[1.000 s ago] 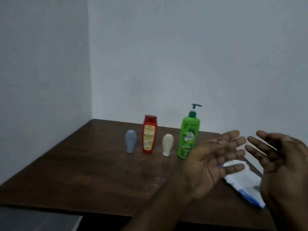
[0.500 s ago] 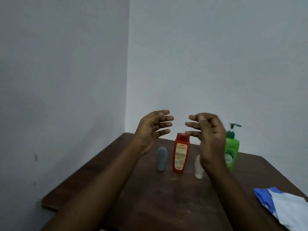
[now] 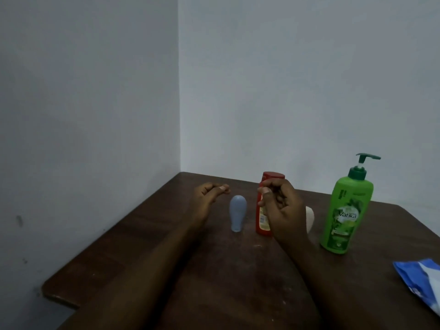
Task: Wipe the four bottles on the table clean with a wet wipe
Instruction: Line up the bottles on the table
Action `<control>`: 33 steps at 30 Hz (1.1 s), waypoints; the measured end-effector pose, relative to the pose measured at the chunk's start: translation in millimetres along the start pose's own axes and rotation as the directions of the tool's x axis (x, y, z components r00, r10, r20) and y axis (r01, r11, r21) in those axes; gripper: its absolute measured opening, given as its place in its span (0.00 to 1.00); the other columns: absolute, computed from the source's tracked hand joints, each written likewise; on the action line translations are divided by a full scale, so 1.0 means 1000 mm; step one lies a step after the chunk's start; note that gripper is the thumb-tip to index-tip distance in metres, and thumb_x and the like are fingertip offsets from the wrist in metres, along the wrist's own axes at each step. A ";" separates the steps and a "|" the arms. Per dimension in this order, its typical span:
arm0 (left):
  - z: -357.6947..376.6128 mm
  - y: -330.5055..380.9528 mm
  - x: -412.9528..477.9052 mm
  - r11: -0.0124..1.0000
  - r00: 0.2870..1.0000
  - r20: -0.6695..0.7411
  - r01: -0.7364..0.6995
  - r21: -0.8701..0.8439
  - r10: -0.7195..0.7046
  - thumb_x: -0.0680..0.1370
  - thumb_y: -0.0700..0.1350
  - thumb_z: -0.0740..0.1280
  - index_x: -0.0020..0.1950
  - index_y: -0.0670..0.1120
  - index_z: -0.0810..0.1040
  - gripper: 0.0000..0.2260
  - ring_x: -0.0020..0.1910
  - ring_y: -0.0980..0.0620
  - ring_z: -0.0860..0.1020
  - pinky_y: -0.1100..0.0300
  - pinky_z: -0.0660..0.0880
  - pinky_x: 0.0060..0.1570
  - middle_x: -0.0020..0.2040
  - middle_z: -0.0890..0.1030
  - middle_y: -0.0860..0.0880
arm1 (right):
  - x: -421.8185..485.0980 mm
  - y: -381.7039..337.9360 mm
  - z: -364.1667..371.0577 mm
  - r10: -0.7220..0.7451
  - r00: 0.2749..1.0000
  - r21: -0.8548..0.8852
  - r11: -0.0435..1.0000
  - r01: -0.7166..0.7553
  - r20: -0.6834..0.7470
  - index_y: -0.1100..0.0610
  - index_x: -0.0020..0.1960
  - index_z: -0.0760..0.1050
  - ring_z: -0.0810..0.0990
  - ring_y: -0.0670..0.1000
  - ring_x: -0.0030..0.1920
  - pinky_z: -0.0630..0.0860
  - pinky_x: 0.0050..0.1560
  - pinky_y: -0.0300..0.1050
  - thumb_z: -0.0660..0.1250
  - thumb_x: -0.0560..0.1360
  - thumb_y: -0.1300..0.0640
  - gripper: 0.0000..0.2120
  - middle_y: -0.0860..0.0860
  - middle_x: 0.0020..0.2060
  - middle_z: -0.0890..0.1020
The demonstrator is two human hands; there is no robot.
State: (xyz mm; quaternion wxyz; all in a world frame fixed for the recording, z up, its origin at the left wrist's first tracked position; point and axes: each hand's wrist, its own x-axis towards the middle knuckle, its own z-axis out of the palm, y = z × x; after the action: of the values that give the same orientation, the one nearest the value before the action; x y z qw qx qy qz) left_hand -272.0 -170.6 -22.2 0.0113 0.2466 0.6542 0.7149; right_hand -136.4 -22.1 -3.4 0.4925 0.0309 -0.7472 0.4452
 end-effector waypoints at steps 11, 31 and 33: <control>-0.010 -0.020 0.012 0.941 0.925 0.338 0.057 0.334 -0.176 0.71 0.47 0.81 0.68 0.55 0.76 0.27 0.63 0.57 0.79 0.60 0.78 0.61 0.63 0.81 0.57 | -0.014 0.015 0.004 -0.056 0.994 -0.267 0.960 0.079 0.092 0.53 0.58 0.78 0.80 0.38 0.48 0.75 0.44 0.29 0.68 0.80 0.64 0.10 0.41 0.47 0.80; -0.034 -0.040 0.028 0.886 0.848 0.477 -0.020 0.463 -0.230 0.70 0.44 0.82 0.65 0.53 0.81 0.24 0.58 0.60 0.83 0.62 0.78 0.59 0.58 0.85 0.56 | 0.013 0.043 -0.015 0.555 0.828 -0.209 0.822 -0.530 0.084 0.48 0.73 0.63 0.86 0.55 0.47 0.77 0.29 0.43 0.74 0.76 0.55 0.30 0.48 0.61 0.80; -0.034 -0.040 0.030 0.884 0.842 0.481 -0.011 0.468 -0.244 0.71 0.44 0.82 0.65 0.54 0.81 0.24 0.56 0.62 0.83 0.66 0.77 0.54 0.58 0.85 0.57 | 0.011 0.046 -0.012 0.579 0.812 -0.194 0.808 -0.557 0.081 0.49 0.70 0.66 0.86 0.55 0.46 0.78 0.32 0.44 0.73 0.77 0.57 0.25 0.49 0.60 0.80</control>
State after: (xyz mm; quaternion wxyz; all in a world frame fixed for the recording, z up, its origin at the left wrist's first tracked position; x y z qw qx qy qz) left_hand -322.8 -186.7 -50.6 0.1769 0.3871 0.7879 0.4450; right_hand -156.2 18.0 -23.3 0.2855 -0.2038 -0.7872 0.5073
